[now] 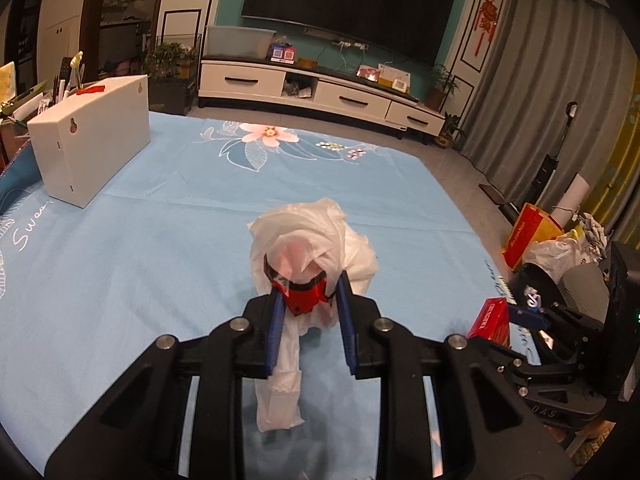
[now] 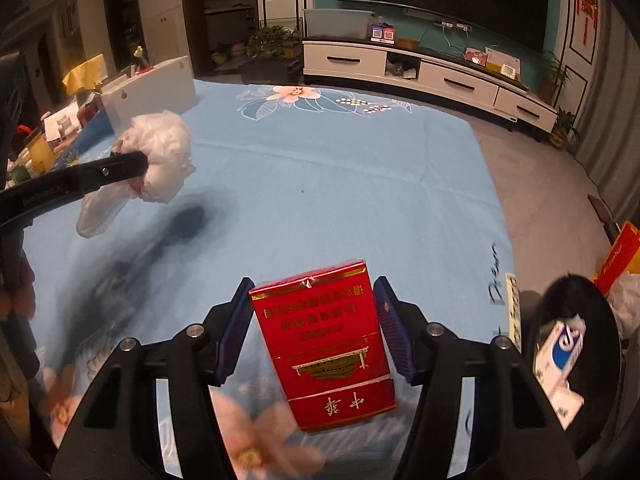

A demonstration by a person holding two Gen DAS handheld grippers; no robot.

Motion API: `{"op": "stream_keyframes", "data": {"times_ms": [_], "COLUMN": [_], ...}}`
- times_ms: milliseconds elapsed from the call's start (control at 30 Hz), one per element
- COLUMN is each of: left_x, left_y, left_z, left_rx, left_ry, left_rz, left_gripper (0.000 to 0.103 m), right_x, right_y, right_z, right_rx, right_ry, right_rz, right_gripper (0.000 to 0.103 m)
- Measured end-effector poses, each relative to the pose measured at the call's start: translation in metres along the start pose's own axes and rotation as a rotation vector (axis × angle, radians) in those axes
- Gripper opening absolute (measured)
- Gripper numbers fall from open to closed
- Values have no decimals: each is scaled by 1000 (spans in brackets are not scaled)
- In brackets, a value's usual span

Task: Collect trash
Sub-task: 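Grasp the red cigarette pack with the right tool while the left grasps the white plastic bag, then carry the cigarette pack and plastic bag over the black bin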

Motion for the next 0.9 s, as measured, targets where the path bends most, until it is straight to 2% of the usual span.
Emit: {"op": "stream_keyframes", "data": {"times_ms": [367,900], "left_x": [24,43], "left_y": [-35,-116], "left_z": [-53,-82], "left_rx": [11,45], "left_ry": [-21,-5], "left_rz": [45,199], "left_gripper": [26,26], "right_x": [29,59], "right_y": [2,-65], "right_z": [-53,-127], "right_rx": [10,88], "right_ry": [-35,-165], "right_rz": [53,230], "right_gripper": [60,60]}}
Point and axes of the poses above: each gripper's, at about its wrist camera, not at the fingertips, and z roughly the way its jaws point, y to its left, x to its underside, the point moved 2 cm from there along z, roughly the way its jaws point, and after that the axes turned 2 degrees about x, right-handed, at the moved point
